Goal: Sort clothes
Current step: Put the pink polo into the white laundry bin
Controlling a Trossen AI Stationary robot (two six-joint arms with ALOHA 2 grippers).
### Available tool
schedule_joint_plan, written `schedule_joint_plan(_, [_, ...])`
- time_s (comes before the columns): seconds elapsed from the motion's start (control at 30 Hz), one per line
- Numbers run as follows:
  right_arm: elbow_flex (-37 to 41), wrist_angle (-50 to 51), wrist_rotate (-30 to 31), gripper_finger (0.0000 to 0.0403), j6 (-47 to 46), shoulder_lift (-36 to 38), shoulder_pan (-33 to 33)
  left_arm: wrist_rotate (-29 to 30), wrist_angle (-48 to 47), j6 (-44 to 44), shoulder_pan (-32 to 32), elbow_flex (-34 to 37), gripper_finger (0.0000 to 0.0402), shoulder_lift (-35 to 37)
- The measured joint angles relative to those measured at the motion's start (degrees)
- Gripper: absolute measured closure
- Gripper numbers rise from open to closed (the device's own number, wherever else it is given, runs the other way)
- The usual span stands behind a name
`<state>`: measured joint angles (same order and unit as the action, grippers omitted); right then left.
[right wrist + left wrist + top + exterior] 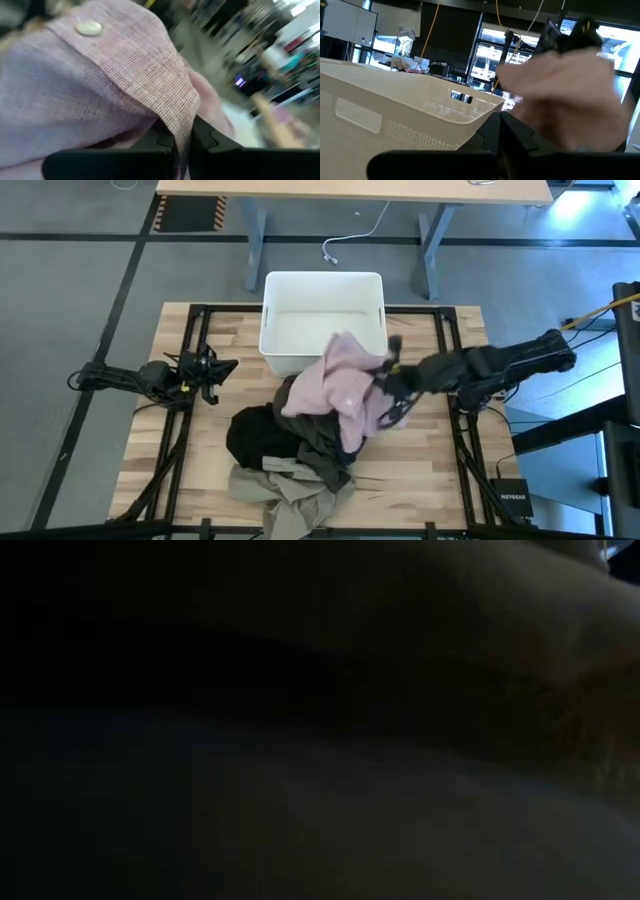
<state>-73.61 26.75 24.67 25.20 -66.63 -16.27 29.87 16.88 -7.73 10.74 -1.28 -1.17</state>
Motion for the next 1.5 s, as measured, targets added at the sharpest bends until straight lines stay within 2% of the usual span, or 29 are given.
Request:
schedule_joint_plan(0.27, [-10.2, -13.4, -0.4, 0.0382, 11.9, -0.9, 9.5, 0.0, 0.0, -0.1, 0.0, 0.0, 0.0398, 0.0])
schedule_joint_plan(0.4, [-13.1, -21.2, -6.4, 0.0382, 15.5, -2.5, 17.2, 0.0, 0.0, -0.9, 0.0, 0.0, 0.0398, 0.0])
schedule_joint_plan(0.57, [-13.9, -27.6, -13.9, 0.0382, 15.4, -6.1, 27.0, 0.0, 0.0, 0.2, 0.0, 0.0, 0.0398, 0.0])
schedule_joint_plan(0.77, [-13.9, -27.7, -16.7, 0.0382, 11.5, -11.3, 34.7, 0.0, -0.1, 0.2, 0.0, 0.0, 0.0398, 0.0])
schedule_joint_plan(1.07, [-13.9, -23.0, -18.8, 0.0382, 6.2, -19.1, 39.0, 0.0, -1.1, 0.0, 0.0, 0.0, 0.0398, 0.0])
schedule_joint_plan(1.5, [-13.9, -15.6, -18.8, 0.0376, 3.6, -26.6, 39.6, 0.0, -3.0, -1.3, 0.0, 0.0, 0.0398, 0.0])
